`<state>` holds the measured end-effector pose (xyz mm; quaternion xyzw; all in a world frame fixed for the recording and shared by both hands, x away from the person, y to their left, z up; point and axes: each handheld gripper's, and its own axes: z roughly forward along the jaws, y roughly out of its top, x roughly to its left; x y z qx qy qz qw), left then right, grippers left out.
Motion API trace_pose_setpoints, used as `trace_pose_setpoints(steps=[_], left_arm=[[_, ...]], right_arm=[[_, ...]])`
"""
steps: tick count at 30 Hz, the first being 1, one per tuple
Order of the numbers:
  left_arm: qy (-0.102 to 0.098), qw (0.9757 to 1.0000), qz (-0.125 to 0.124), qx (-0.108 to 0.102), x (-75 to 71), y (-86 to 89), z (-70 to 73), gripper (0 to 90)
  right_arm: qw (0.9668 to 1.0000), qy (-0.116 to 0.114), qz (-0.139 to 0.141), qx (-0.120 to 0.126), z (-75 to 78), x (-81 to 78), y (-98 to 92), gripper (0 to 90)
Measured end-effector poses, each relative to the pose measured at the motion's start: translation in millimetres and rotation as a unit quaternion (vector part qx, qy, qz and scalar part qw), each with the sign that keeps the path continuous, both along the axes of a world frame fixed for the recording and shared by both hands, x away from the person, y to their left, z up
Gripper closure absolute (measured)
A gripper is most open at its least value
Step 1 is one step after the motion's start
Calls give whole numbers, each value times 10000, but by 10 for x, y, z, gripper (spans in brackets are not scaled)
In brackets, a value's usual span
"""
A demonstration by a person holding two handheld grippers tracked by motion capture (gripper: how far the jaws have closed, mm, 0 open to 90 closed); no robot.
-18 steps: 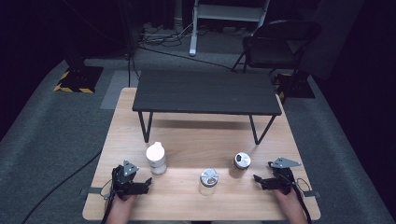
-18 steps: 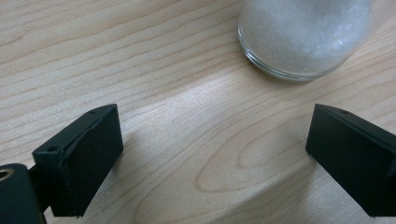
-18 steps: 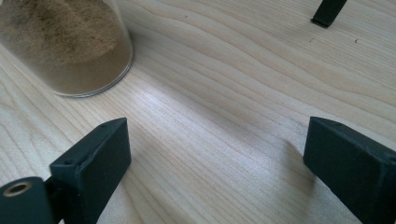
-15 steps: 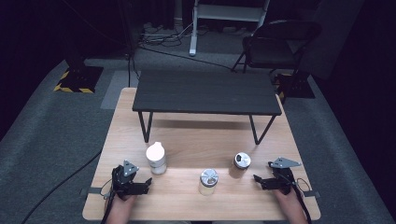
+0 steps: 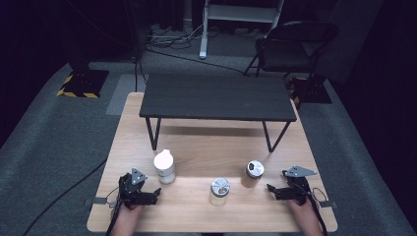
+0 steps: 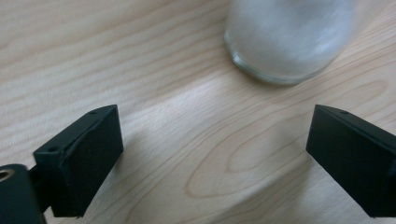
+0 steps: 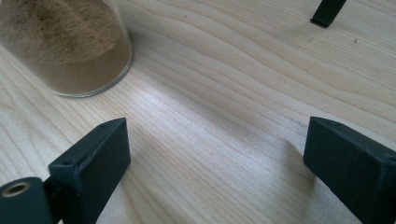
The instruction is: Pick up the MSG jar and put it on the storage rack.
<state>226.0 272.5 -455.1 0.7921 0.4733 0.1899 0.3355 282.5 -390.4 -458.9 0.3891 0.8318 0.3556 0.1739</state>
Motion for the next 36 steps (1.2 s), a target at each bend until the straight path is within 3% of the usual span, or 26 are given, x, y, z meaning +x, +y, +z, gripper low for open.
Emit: trace_pose_setpoints(steps=[2, 3, 4, 5, 7, 9, 10, 13, 21, 36], left_arm=[[-296, 9995, -41, -74, -80, 11, 16, 37], [-296, 9995, -41, -74, -80, 11, 16, 37], [-472, 9988, -37, -139, -133, 20, 17, 37], [-472, 9988, -37, -139, -133, 20, 17, 37], [-653, 9974, -66, -288, -177, 64, 3, 37], [-961, 9939, -63, -534, -249, 119, -26, 39], [-961, 9939, -63, -534, -249, 119, -26, 39], [-1291, 9886, -73, -775, -310, 158, -67, 42], [-1467, 9839, -196, -1000, -259, 149, -126, 44], [-1436, 9836, -351, -1035, -57, 5, -165, 60]], right_arm=[[10000, -2, 1, -1, 0, 0, 0, 73], [10000, -1, 1, 0, 0, 0, 0, 73], [10000, 2, -1, 1, 0, 1, 0, 73], [10000, 2, -1, 1, 0, 1, 0, 73], [10000, 0, 0, 0, 0, 0, 0, 73], [10000, -1, 0, 0, 0, 0, 0, 73], [10000, -1, 0, 0, 0, 0, 0, 73], [10000, 1, -1, -1, 0, 0, 0, 73], [10000, 0, 0, -1, 0, 0, 0, 73], [10000, -2, -1, -1, -1, -1, 0, 73]])
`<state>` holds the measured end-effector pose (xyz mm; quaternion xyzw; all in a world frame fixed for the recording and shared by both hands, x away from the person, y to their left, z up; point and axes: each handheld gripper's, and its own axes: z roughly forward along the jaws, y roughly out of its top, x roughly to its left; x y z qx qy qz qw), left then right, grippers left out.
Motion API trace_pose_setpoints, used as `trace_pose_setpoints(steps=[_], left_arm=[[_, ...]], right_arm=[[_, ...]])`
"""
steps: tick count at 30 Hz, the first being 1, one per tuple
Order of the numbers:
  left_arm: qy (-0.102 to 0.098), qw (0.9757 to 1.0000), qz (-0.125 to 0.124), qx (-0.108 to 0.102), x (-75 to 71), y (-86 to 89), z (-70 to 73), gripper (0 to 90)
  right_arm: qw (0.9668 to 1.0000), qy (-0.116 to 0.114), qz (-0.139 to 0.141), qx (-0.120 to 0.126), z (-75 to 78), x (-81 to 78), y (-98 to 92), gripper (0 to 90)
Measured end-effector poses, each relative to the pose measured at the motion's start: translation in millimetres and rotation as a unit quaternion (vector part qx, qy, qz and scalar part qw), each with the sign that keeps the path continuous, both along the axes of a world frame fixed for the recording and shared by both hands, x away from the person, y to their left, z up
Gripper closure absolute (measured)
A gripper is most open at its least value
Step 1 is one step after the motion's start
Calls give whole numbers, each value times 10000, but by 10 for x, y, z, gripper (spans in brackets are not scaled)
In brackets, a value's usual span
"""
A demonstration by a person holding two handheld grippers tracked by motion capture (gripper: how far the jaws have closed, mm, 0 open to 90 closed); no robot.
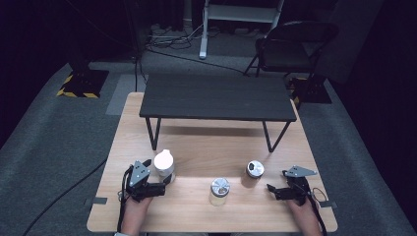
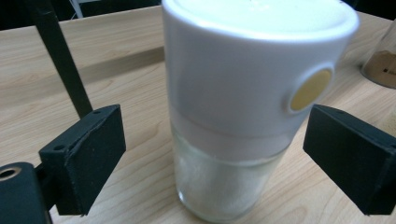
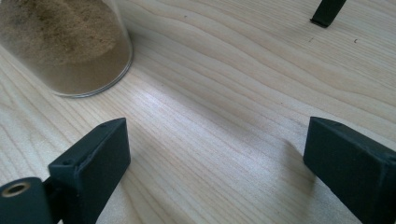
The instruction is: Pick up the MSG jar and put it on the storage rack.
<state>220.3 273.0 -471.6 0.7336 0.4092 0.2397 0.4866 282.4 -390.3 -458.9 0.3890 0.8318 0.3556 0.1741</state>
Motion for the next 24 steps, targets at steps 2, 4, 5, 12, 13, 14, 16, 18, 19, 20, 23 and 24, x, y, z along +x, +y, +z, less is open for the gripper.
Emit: trace_pose_setpoints(steps=[2, 4, 5, 12, 13, 14, 16, 18, 19, 20, 23, 24], left_arm=[[4, 10000, 8, -9, 12, -11, -4, 64], [-2, 10000, 13, -71, 48, -34, -21, 66], [-2, 10000, 13, -71, 48, -34, -21, 71], [-119, 9997, -170, 102, 95, -89, -22, 296], [-119, 9997, -170, 102, 95, -89, -22, 297], [-85, 9998, -156, 101, 98, -96, -10, 297], [-22, 9998, -173, 49, 118, -78, 10, 301], [10, 9997, -188, 122, 131, -97, 48, 302], [14, 9997, -197, 169, 136, -113, 65, 302], [14, 9997, -197, 169, 136, -113, 65, 302], [-3, 9989, -235, 416, 145, -195, 151, 303], [-1, 9986, -262, 454, 156, -208, 178, 303]], right_arm=[[10000, 1, -1, 0, 0, 0, 0, 73], [10000, 0, -4, -1, 0, -1, 1, 72], [10000, 0, -4, -1, 0, -1, 1, 72], [10000, 4, -33, -3, 1, -5, 8, 69], [10000, 4, -33, -3, 1, -5, 8, 69], [10000, 5, -36, -3, 1, -6, 8, 69], [10000, 5, -36, -3, 1, -6, 8, 69], [10000, 10, -81, -5, 1, -12, 21, 62], [9999, 13, -118, -7, 2, -19, 30, 60], [9999, 14, -136, -11, 3, -24, 36, 59], [9999, 17, -146, -8, 2, -23, 37, 57], [9999, 18, -146, -8, 2, -23, 37, 57]])
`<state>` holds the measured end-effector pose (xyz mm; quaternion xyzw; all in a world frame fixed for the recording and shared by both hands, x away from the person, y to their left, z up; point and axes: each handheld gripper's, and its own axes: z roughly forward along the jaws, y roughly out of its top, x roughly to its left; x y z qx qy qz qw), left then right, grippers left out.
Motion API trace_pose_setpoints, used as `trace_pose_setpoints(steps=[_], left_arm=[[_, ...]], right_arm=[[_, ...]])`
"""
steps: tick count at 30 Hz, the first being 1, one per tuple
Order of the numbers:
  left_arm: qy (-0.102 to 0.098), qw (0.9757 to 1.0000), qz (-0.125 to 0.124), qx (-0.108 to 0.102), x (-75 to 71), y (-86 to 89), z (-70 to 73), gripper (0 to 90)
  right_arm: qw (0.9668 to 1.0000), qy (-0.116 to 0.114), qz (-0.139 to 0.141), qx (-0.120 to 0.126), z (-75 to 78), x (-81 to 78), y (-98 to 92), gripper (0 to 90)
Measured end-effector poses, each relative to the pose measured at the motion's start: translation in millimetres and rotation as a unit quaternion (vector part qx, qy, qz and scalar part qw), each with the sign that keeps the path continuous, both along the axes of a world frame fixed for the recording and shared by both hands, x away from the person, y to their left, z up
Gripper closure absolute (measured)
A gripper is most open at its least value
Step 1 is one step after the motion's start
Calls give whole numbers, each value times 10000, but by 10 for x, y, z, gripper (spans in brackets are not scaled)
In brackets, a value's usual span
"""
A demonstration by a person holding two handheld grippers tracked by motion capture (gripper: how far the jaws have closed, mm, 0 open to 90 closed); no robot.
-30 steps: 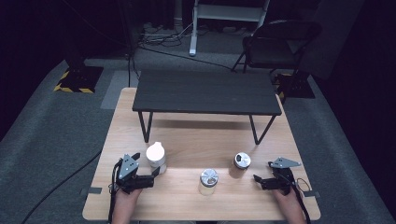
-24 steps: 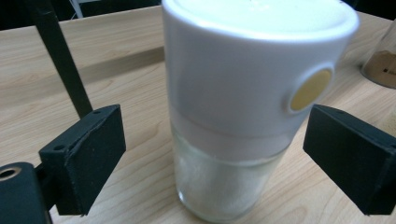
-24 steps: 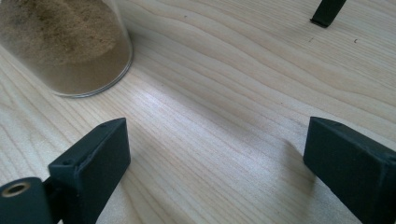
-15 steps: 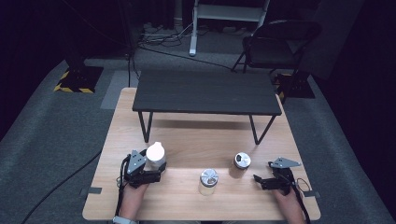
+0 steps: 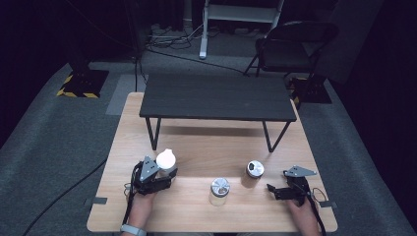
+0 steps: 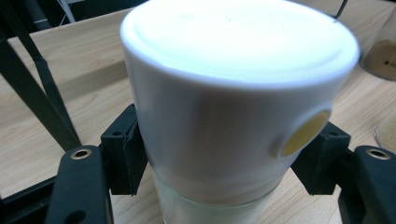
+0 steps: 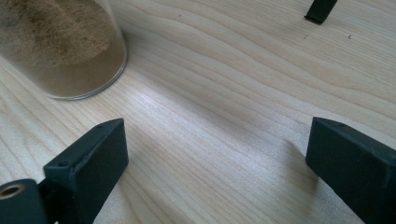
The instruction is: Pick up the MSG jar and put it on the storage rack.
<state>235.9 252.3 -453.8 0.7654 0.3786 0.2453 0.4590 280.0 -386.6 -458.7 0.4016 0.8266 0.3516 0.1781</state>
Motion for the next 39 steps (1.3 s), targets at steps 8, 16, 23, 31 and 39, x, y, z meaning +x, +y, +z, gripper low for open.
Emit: trace_pose_setpoints(steps=[8, 16, 23, 31, 39], left_arm=[[-53, 9999, -97, -111, 23, -36, 158, 302], [-287, 9990, -248, -224, 65, -87, 563, 302], [-415, 9980, -342, -331, 160, -89, 903, 302], [-542, 9963, -410, -519, 382, -76, 1431, 302], [-723, 9954, -492, -395, 566, -130, 1795, 302]], right_arm=[[10000, 0, -1, -1, 0, 0, 0, 57], [10000, -2, -2, -1, 0, -1, 1, 57], [10000, -2, -6, -2, 0, -2, 2, 56], [10000, 1, -8, -1, 0, -2, 2, 56], [10000, 1, -7, -3, 0, -2, 2, 56]])
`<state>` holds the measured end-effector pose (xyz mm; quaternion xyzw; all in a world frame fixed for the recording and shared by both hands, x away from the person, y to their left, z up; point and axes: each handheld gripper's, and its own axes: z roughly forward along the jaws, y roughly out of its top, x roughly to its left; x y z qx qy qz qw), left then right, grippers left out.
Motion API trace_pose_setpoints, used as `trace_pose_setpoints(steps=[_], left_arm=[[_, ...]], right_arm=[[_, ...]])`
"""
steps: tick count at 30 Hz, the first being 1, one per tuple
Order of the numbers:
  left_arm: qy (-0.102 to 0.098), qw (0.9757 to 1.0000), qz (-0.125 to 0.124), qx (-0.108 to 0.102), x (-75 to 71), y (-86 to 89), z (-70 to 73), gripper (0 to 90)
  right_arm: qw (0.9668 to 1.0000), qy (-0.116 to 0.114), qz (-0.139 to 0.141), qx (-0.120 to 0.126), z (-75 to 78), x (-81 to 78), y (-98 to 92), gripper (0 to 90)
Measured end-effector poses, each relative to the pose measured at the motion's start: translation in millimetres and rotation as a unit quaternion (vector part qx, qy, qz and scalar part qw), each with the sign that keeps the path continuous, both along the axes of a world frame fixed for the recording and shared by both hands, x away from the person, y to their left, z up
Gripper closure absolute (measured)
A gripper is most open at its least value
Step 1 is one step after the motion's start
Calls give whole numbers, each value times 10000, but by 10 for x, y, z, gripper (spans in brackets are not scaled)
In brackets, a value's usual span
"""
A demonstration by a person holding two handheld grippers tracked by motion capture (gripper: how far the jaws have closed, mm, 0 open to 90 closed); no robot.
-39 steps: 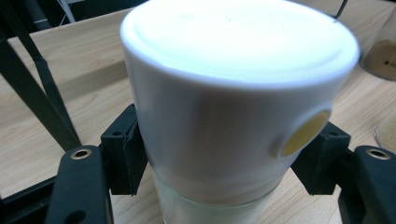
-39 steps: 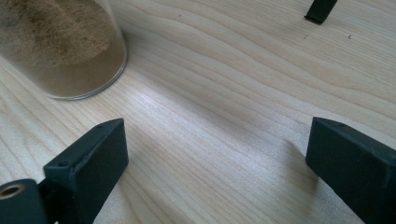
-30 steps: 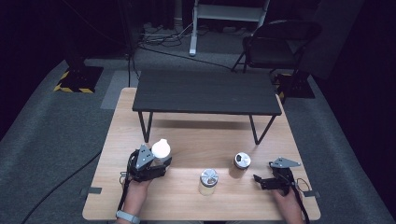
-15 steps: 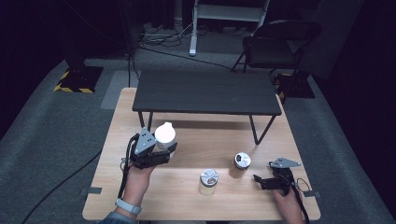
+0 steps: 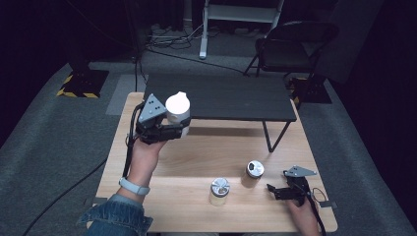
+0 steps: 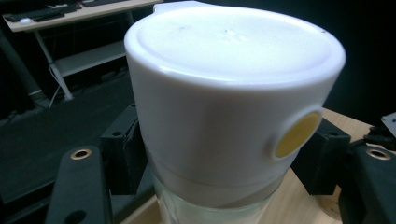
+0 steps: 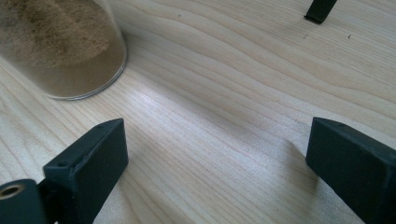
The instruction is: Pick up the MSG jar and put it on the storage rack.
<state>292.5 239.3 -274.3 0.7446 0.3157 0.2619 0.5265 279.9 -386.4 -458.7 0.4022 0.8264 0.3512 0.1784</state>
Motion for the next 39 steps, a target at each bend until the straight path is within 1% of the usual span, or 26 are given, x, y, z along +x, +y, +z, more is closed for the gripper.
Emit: trace_pose_setpoints(steps=[1, 2, 3, 4, 5, 7, 8, 9, 10, 14, 15, 16, 17, 21, 23, 24, 25, 30, 31, 32, 33, 35, 36, 38, 39], left_arm=[[-21, 10000, 20, 1, 26, -11, 34, 302], [-35, 10000, 35, -20, 91, -26, 89, 302], [-40, 10000, 48, -31, 128, -34, 111, 302], [-44, 9999, 73, -62, 174, -41, 131, 302], [-44, 9999, 73, -62, 174, -41, 131, 302], [-78, 9998, 109, -120, 238, -47, 142, 302], [-131, 9996, 153, -212, 312, -48, 129, 302], [-135, 9995, 177, -243, 352, -51, 127, 302], [-135, 9995, 177, -243, 352, -51, 127, 301], [-106, 9992, 280, -247, 518, -75, 132, 301], [-69, 9991, 325, -279, 589, -85, 111, 301], [-38, 9990, 347, -279, 629, -91, 96, 301], [-38, 9990, 347, -279, 629, -91, 96, 301], [33, 9988, 400, -271, 715, -121, 30, 301], [102, 9986, 431, -272, 750, -139, -2, 302], [151, 9986, 458, -222, 776, -157, -21, 301], [145, 9983, 468, -303, 778, -154, -49, 301], [231, 9977, 549, -337, 789, -166, -34, 296], [188, 9976, 604, -280, 769, -186, -30, 235], [188, 9976, 604, -280, 769, -186, -30, 175], [195, 9976, 597, -285, 767, -176, -27, 175], [251, 9978, 523, -326, 773, -124, -22, 121], [261, 9979, 518, -285, 762, -116, -13, 90], [206, 9985, 468, -214, 714, -90, -12, 72], [125, 9987, 459, -168, 638, -68, -25, 71]], right_arm=[[10000, 0, 0, 0, 0, 0, 0, 56], [10000, 0, -1, 1, 0, 0, 0, 56], [10000, -1, 0, 1, 0, 0, 0, 56], [10000, -2, 0, 0, -1, 0, 0, 56], [10000, -2, 0, 0, -1, 0, 0, 56], [10000, 1, -1, 1, 0, 0, 0, 56], [10000, 0, -1, 1, 0, 0, 0, 56], [10000, -1, 0, 0, 0, 0, 0, 56], [10000, -1, 0, 0, 0, 0, 0, 56], [10000, -1, -1, 1, 0, 0, 0, 56], [10000, -1, -1, 0, 0, 0, 0, 56], [10000, -1, -1, 1, 0, 0, 0, 56], [10000, -1, -1, 1, 0, 0, 0, 56], [10000, -1, 0, 0, 0, 1, 0, 56], [10000, -1, -1, 1, 0, 1, 0, 56], [10000, -2, -1, 0, 0, 0, 0, 56], [10000, -1, -1, 1, -1, 0, 0, 56], [10000, -1, -2, 2, -1, 0, 0, 56], [10000, -2, 0, 0, -1, 0, 0, 56], [10000, -1, -1, 0, -1, 0, 0, 56], [10000, -1, -1, 0, -1, 0, 0, 56], [10000, -1, -1, 1, -1, 0, 0, 56], [10000, -2, -1, 1, -1, 0, 0, 56], [10000, -1, -2, 1, -1, 0, 0, 56], [10000, -1, -1, 1, 0, 0, 0, 56]])
